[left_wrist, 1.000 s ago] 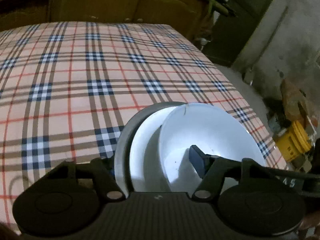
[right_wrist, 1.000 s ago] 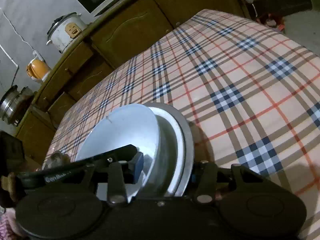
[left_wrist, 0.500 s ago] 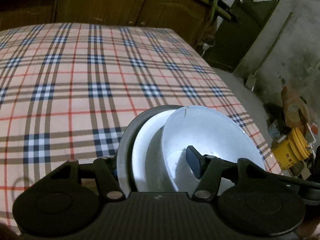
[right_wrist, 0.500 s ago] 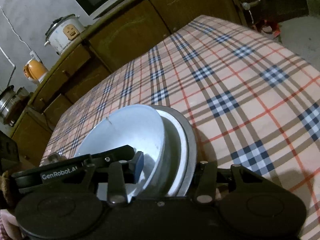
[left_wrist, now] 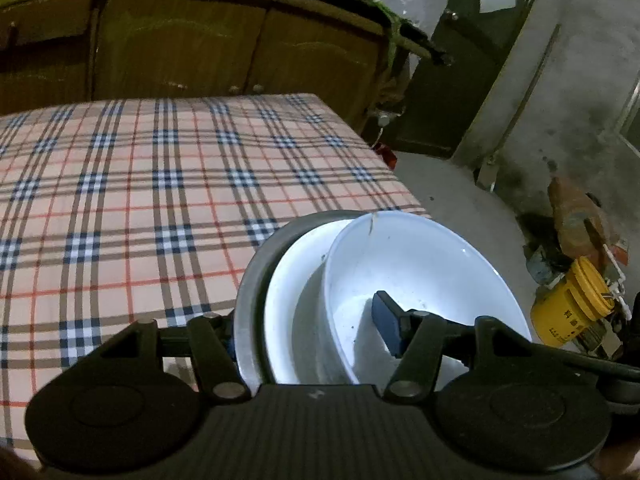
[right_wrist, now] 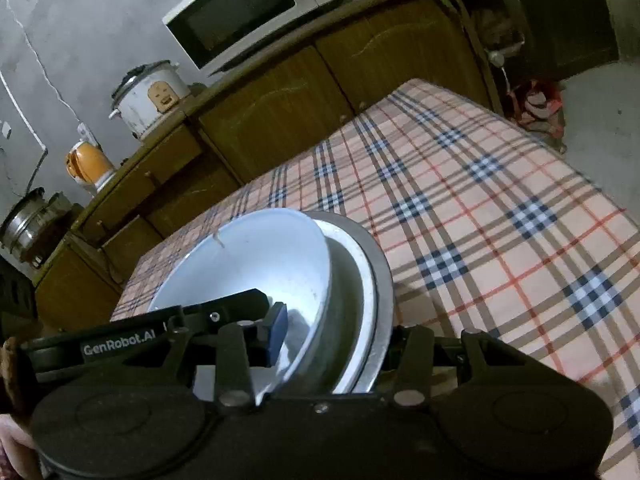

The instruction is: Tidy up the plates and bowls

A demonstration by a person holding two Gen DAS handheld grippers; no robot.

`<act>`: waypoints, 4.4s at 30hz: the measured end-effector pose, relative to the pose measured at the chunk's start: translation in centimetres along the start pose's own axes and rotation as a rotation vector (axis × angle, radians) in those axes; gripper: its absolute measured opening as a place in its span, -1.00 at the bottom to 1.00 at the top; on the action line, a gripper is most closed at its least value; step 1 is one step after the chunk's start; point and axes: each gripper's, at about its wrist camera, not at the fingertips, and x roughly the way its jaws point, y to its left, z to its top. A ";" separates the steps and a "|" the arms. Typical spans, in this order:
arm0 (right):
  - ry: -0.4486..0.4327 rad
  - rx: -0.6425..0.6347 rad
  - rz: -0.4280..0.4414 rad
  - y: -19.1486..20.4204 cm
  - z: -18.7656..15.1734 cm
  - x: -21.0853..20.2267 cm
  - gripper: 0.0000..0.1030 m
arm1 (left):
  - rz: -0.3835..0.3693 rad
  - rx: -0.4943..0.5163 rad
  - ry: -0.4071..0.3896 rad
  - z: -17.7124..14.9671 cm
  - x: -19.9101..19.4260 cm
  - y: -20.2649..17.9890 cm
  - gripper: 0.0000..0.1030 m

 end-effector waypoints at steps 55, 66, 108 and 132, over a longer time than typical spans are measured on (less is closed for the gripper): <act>-0.105 -0.116 0.080 5.3 0.0 -8.0 0.06 | 0.031 0.026 -0.147 -0.5 -8.8 -2.8 0.19; -0.108 -0.135 0.099 6.3 -0.7 -8.6 0.06 | 0.047 0.019 -0.169 -1.2 -10.3 -2.7 0.19; -0.084 -0.206 0.174 10.3 -2.9 -9.2 0.06 | 0.117 -0.038 -0.226 -3.6 -15.0 -1.6 0.19; -0.037 -0.241 0.228 12.6 -3.9 -7.3 0.06 | 0.178 -0.089 -0.237 -4.3 -16.4 0.6 0.20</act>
